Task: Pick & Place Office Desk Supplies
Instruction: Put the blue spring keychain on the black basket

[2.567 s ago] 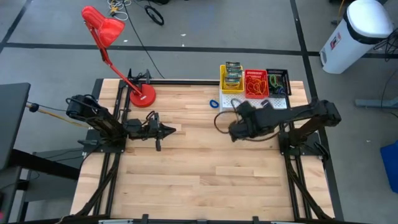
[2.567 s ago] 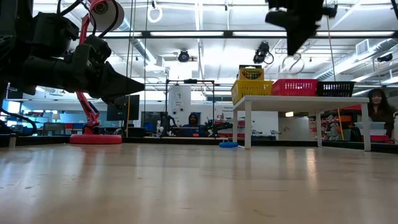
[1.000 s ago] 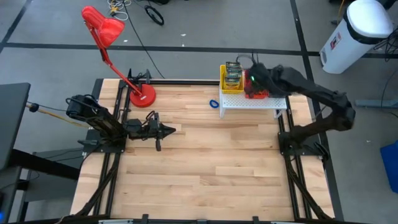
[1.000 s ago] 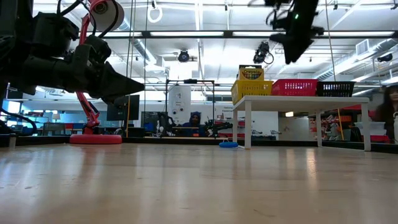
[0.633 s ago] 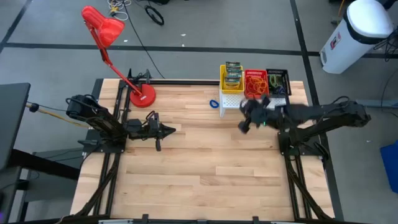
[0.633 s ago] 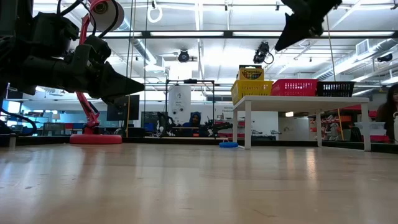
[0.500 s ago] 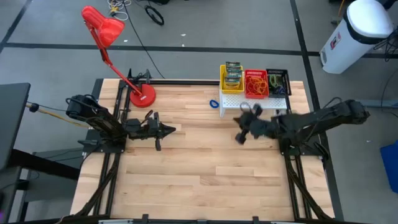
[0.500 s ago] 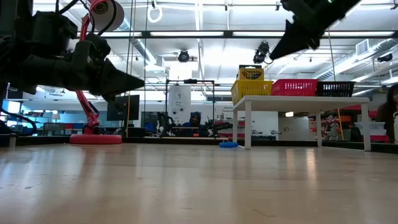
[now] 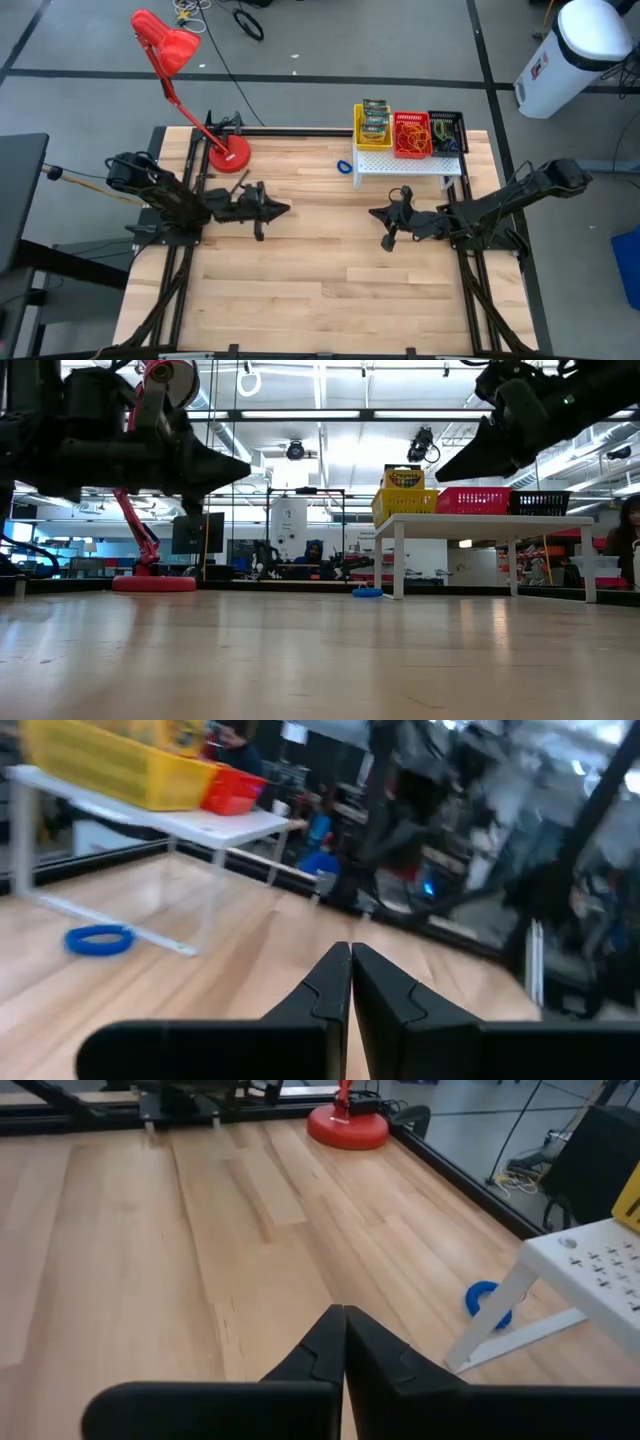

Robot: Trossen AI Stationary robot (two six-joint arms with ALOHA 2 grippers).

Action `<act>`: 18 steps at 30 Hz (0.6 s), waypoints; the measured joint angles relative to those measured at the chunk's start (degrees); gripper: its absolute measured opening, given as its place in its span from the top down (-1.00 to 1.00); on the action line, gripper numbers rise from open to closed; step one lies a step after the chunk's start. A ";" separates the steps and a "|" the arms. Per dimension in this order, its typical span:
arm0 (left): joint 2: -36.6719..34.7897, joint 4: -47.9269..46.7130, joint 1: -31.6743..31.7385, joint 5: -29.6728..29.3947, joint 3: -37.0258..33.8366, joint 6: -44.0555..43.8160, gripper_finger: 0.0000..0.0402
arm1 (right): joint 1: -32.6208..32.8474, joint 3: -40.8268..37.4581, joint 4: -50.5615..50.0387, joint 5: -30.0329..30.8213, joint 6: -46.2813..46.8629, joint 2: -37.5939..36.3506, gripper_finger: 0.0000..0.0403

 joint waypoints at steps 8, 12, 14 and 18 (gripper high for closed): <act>0.92 -36.25 3.40 3.62 15.96 2.39 0.97 | 0.15 -1.56 1.69 0.00 0.02 0.00 0.95; 3.27 -39.70 4.05 4.05 19.86 8.28 0.97 | 0.12 -1.58 2.26 -0.28 0.47 0.02 0.94; 4.16 -34.66 3.99 4.13 18.68 9.43 0.98 | -0.09 -1.61 4.82 -1.82 0.33 0.02 0.94; 5.08 -18.40 4.04 3.66 11.81 10.25 0.98 | -2.59 1.94 5.39 -7.84 -0.39 0.60 0.98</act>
